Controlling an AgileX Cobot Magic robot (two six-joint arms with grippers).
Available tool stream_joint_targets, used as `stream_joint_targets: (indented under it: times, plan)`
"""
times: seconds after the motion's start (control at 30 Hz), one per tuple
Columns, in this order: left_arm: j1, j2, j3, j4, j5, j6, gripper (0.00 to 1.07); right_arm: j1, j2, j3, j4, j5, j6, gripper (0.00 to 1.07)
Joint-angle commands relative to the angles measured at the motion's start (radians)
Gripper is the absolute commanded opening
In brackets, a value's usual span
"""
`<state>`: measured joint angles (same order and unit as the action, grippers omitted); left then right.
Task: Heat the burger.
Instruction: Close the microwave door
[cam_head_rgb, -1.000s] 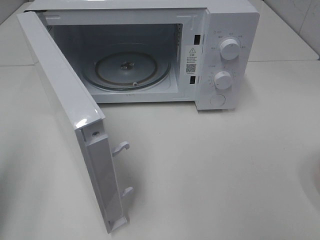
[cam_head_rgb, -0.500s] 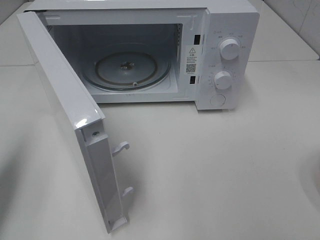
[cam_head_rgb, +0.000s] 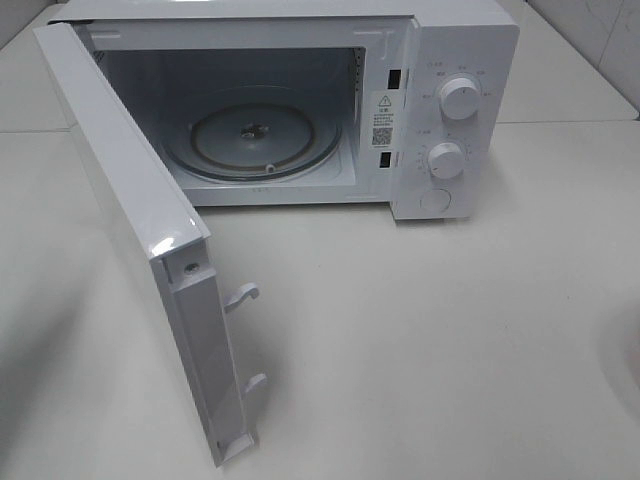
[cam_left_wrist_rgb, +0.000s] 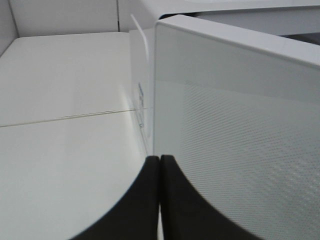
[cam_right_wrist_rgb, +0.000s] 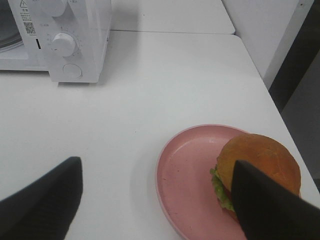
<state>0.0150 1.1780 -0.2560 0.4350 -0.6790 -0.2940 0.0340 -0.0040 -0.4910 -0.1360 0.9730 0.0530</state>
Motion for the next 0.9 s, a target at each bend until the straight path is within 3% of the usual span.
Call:
stream_joint_targets:
  times: [0.03,0.1,0.27,0.9]
  plan:
    - [0.002,0.036,-0.037,0.084,-0.037,-0.056,0.00,-0.008,-0.036,0.001,-0.002,-0.011,-0.005,0.74]
    - [0.002,0.088,-0.068,0.138,-0.060,-0.099,0.00,-0.008,-0.036,0.001,-0.002,-0.011,-0.005,0.74]
    - [-0.005,0.154,-0.101,0.194,-0.110,-0.139,0.00,-0.008,-0.036,0.001,-0.002,-0.011,-0.005,0.74]
    - [-0.196,0.294,-0.200,0.182,-0.099,-0.135,0.00,-0.008,-0.036,0.001,-0.002,-0.011,-0.005,0.74]
